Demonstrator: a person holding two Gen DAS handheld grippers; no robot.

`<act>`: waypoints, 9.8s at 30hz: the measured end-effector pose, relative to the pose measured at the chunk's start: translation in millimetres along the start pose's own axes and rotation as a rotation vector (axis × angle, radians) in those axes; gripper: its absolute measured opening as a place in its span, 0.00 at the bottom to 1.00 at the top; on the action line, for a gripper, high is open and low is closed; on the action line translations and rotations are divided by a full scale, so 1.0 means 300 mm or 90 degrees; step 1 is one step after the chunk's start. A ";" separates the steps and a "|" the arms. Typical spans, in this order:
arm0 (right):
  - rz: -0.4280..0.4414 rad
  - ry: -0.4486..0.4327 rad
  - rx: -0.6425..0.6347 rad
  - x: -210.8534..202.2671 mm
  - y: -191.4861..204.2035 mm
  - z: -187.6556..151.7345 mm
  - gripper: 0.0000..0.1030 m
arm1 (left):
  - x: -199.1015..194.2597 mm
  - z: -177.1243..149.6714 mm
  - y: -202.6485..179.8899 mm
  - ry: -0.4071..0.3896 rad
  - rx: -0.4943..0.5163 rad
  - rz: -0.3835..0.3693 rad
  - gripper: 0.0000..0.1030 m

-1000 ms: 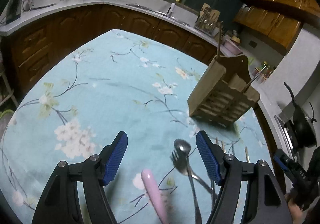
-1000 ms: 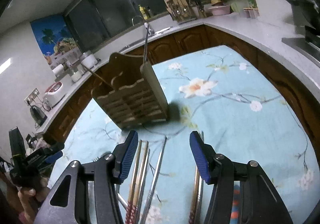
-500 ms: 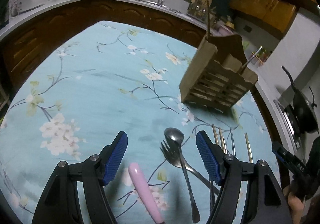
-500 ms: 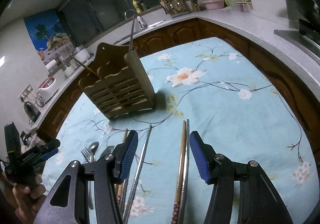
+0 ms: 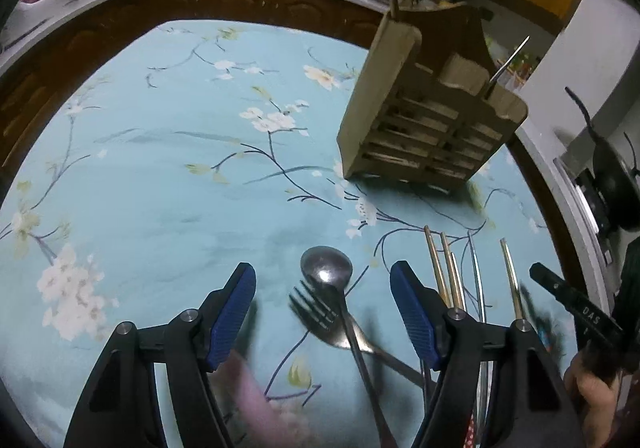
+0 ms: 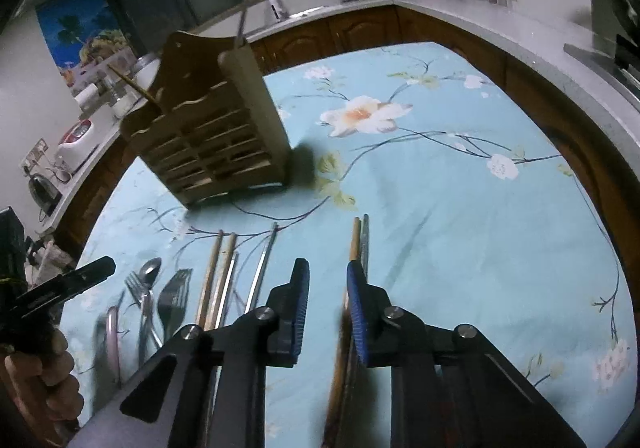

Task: Organize utensils
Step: 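Close the left tool on a steel spoon while the right tool grasps a metal chopstick, then lift the spoon and chopstick and carry both toward the wooden holder, then lower the spoon and chopstick over the holder's compartments, then drop the steel spoon into the holder with the left tool while the right tool releases the metal chopstick, then move both open tools back down to the utensils on the cloth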

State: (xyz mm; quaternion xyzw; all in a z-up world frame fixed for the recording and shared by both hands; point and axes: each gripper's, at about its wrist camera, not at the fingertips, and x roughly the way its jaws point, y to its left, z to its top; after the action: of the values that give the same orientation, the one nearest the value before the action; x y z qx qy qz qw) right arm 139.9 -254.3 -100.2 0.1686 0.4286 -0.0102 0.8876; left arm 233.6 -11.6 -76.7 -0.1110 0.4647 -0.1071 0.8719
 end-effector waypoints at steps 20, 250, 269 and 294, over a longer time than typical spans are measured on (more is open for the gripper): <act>-0.024 0.064 -0.009 0.129 -0.055 0.035 0.11 | 0.249 0.080 -0.089 0.089 0.081 0.024 0.33; 0.126 -0.302 0.003 0.019 0.170 0.515 0.09 | 0.117 0.461 -0.070 -0.253 0.005 -0.114 0.32; 0.117 -0.278 0.002 0.026 0.179 0.552 0.22 | 0.108 0.472 -0.081 -0.243 0.011 -0.091 0.44; 0.098 -0.226 0.041 -0.144 0.106 0.296 0.54 | -0.146 0.095 -0.001 -0.164 -0.012 -0.060 0.70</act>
State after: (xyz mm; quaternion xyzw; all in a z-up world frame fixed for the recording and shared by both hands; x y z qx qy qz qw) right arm 184.9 -257.2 -6.8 0.2245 0.2505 0.0145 0.9416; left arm 233.4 3.4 -26.6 -0.1541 0.3440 -0.1285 0.9173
